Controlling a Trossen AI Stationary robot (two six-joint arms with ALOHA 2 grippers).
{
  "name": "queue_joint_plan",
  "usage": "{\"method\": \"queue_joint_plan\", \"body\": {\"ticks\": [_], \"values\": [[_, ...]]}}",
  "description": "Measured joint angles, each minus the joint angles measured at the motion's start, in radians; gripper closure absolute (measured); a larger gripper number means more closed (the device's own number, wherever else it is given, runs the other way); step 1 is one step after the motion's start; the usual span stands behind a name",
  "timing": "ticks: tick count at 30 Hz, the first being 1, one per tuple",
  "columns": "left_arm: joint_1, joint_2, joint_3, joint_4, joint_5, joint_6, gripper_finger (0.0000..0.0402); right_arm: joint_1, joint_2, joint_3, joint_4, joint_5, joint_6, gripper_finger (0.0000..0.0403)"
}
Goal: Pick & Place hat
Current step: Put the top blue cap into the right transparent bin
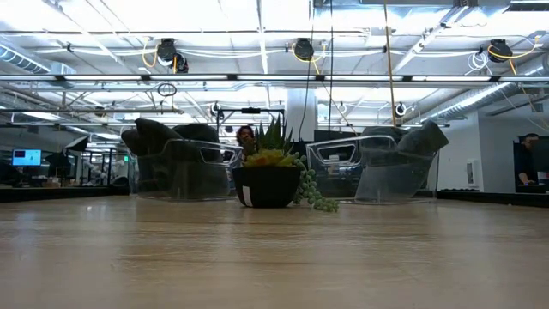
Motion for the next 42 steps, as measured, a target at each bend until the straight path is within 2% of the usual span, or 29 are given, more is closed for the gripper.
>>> {"method": "queue_joint_plan", "body": {"ticks": [8, 16, 22, 30, 34, 42], "values": [[0.019, 0.001, -0.001, -0.039, 0.034, 0.0, 0.0393, 0.001, -0.066, 0.0, -0.215, 0.007, 0.075, 0.0291], [0.059, -0.003, -0.001, -0.214, 0.07, 0.064, 0.0393, 0.001, -0.111, 0.0, -0.321, 0.02, 0.092, 0.0208], [0.061, -0.003, -0.001, -0.322, 0.056, 0.098, 0.0393, 0.001, -0.138, 0.0, -0.458, 0.089, 0.16, 0.0147], [0.061, -0.004, 0.0, -0.443, 0.02, 0.106, 0.0393, 0.002, -0.142, 0.0, -0.483, 0.078, 0.214, 0.0065], [0.061, -0.004, 0.0, -0.454, 0.02, 0.104, 0.0393, -0.002, -0.142, 0.0, -0.483, 0.099, 0.184, 0.0049], [0.059, 0.0, 0.001, -0.455, 0.028, 0.079, 0.0393, -0.043, -0.106, 0.0, -0.398, 0.172, 0.142, 0.0063]]}}
